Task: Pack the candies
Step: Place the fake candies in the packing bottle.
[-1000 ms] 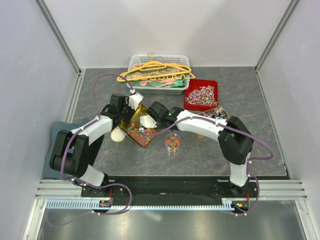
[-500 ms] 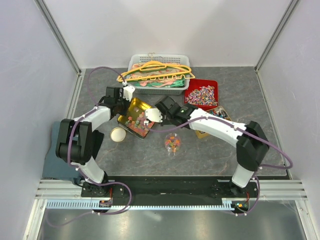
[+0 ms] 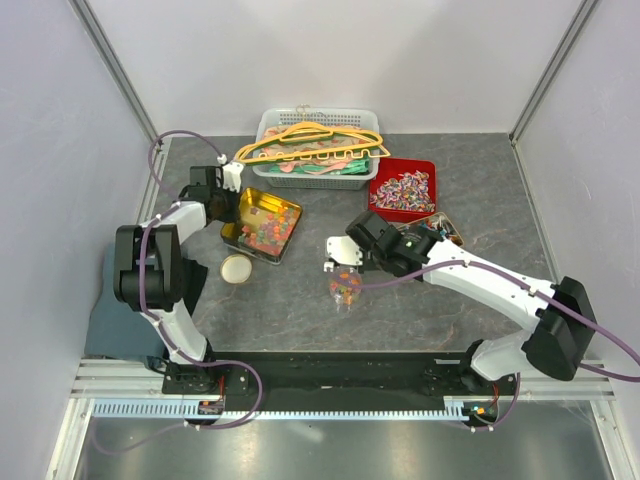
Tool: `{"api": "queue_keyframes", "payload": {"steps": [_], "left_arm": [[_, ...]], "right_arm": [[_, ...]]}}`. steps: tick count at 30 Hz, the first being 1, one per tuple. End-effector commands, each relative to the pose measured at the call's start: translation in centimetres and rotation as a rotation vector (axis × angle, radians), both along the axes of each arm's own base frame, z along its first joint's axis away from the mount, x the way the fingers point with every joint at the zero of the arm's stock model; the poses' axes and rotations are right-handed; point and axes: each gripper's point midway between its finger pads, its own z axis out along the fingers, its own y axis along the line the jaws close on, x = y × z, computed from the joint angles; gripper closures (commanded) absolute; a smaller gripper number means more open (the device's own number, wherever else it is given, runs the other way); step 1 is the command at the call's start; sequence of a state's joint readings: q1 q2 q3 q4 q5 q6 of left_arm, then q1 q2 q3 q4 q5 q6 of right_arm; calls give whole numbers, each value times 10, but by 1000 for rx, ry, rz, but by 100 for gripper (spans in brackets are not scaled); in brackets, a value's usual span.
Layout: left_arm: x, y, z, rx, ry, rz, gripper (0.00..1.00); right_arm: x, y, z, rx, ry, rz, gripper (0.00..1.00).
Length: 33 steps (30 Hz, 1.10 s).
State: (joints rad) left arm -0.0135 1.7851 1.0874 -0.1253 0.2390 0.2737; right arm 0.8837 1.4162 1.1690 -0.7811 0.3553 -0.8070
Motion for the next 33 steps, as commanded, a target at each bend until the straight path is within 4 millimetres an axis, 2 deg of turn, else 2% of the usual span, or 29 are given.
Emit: {"api": "queue_keyframes", "payload": {"steps": [1,7,16,26,33], "left_arm": [[29,1,34,-140,-69,47,98],[34,9,34,-167,-52,79,98],[32,21,25,-194,0,125,98],[28,31,22,-201,16,145,98],[27,32,24,-205,12,149,98]], "right_arm": [[-7,-22,0,-54,-24,-44,100],[-9,-35,-2,-168,-75,-39,100],[-14,-31,-6,-309,-128,34,100],[-14,-41,-18,-457,-190,68,100],[-9,-38,-12,-506,-238,76,100]]}}
